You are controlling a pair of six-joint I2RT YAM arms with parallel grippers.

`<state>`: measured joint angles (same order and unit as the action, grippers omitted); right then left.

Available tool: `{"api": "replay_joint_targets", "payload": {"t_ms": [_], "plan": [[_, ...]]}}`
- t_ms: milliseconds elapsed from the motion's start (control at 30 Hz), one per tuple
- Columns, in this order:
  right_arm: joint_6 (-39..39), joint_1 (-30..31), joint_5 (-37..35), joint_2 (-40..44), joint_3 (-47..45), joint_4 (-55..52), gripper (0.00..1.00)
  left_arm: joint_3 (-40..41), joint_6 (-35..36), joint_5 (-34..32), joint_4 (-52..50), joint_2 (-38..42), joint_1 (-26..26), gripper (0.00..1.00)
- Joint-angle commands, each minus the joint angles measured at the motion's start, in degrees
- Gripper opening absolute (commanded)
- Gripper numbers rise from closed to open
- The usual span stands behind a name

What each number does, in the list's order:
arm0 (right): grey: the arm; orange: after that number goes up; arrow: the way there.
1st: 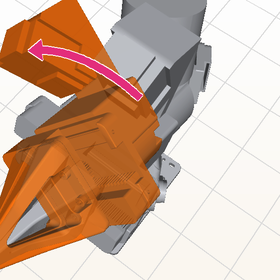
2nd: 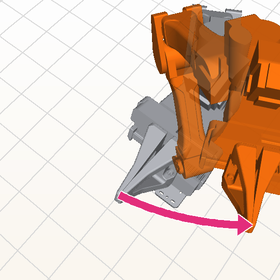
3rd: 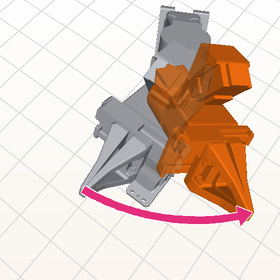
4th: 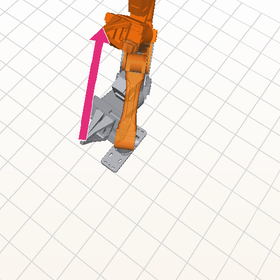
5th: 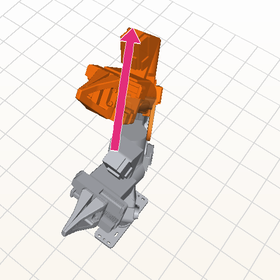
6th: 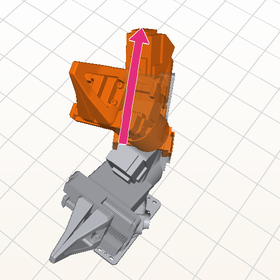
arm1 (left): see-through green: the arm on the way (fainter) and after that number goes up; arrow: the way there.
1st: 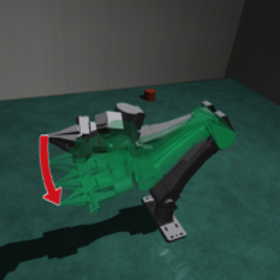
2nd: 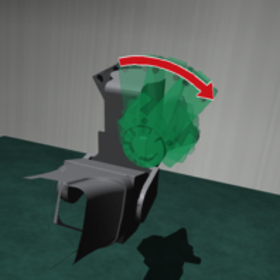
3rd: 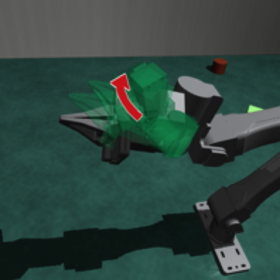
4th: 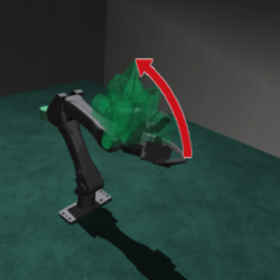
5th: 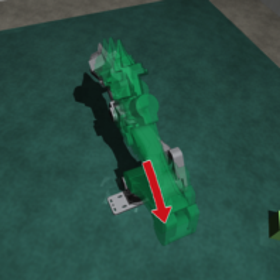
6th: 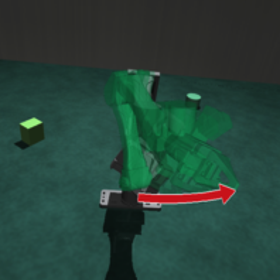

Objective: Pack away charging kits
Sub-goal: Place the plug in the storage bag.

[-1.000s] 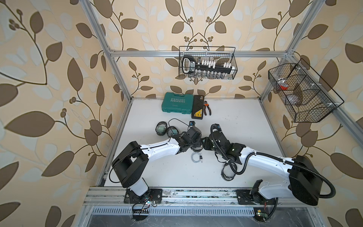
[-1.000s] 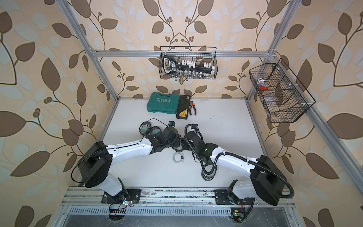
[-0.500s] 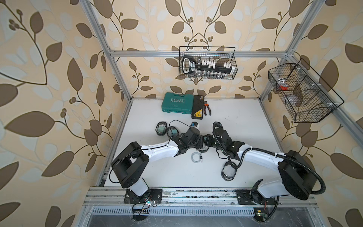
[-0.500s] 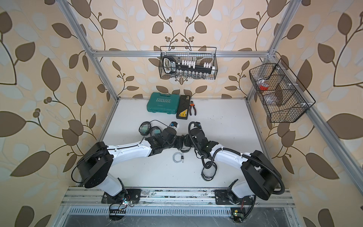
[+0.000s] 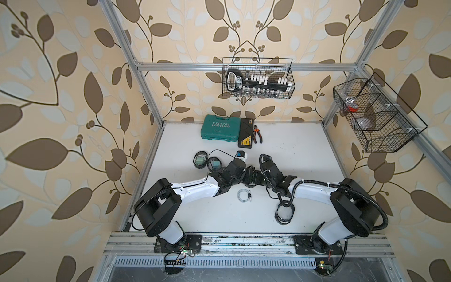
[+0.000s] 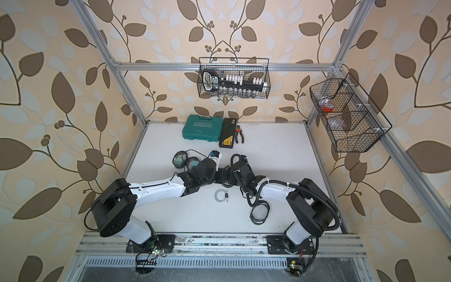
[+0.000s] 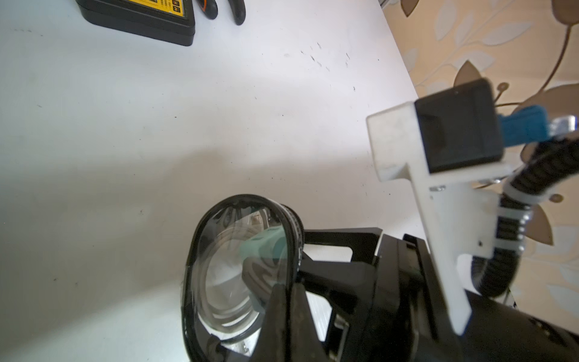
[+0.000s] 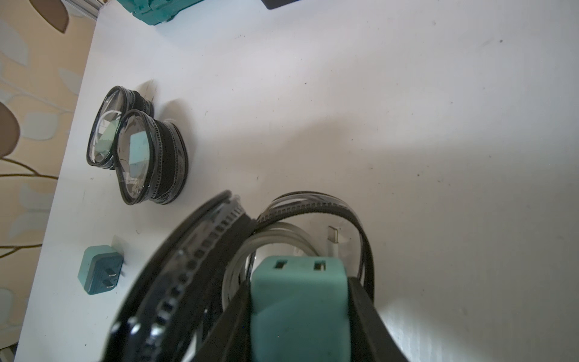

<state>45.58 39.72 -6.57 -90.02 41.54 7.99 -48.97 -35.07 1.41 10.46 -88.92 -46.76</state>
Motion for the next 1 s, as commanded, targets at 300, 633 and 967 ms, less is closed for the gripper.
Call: {"api": "replay_joint_targets", "payload": {"t_ms": [300, 633, 967], "plan": [[0.4, -1.2, 3.0, -0.6, -0.6, 3.8, 0.32, 0.7, -2.4, 4.2, 7.4, -1.4, 0.9, 0.00], [0.1, -1.4, 3.2, -0.7, -0.3, 3.4, 0.49, 0.9, -3.6, 4.9, 8.2, -2.8, 1.8, 0.00], [0.7, -2.3, 1.0, 0.4, 0.6, -1.4, 0.53, -0.8, -3.9, 4.5, 5.6, -4.0, 2.2, 0.00]]}}
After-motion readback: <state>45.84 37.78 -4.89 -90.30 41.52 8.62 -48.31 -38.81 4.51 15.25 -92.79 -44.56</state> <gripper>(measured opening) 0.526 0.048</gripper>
